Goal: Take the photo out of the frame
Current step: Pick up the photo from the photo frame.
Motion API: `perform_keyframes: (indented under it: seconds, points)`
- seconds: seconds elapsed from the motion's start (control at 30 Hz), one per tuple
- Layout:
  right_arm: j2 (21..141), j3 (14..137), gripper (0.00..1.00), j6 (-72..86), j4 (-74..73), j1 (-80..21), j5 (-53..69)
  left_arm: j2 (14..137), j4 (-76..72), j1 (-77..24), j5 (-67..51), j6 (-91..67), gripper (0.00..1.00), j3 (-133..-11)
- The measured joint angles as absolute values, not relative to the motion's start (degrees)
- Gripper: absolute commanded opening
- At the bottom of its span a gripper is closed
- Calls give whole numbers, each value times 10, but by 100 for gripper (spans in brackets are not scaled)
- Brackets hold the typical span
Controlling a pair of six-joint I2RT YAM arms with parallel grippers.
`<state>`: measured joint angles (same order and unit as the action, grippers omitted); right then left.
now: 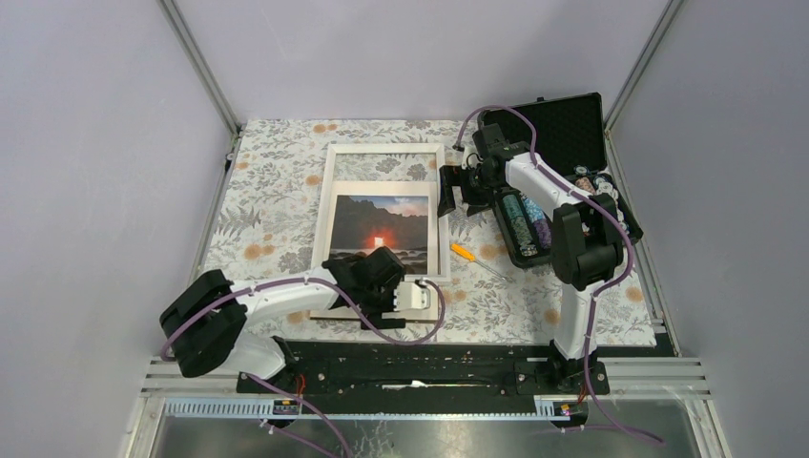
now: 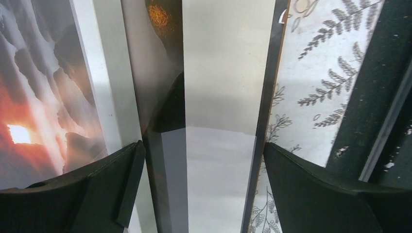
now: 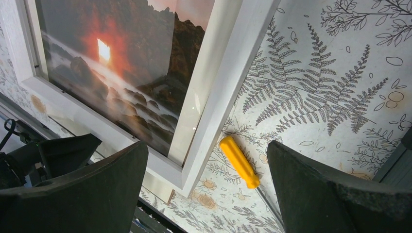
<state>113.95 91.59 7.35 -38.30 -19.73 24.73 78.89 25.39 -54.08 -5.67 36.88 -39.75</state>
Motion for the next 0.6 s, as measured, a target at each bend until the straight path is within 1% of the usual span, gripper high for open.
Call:
perform_keyframes:
  seconds: [0.33, 0.6]
  points:
    - [1140, 916, 100, 74, -383, -197, 248, 818, 268, -485, -87, 389, 99, -424]
    - [1140, 916, 100, 74, -383, -197, 250, 819, 285, -477, -111, 405, 99, -443]
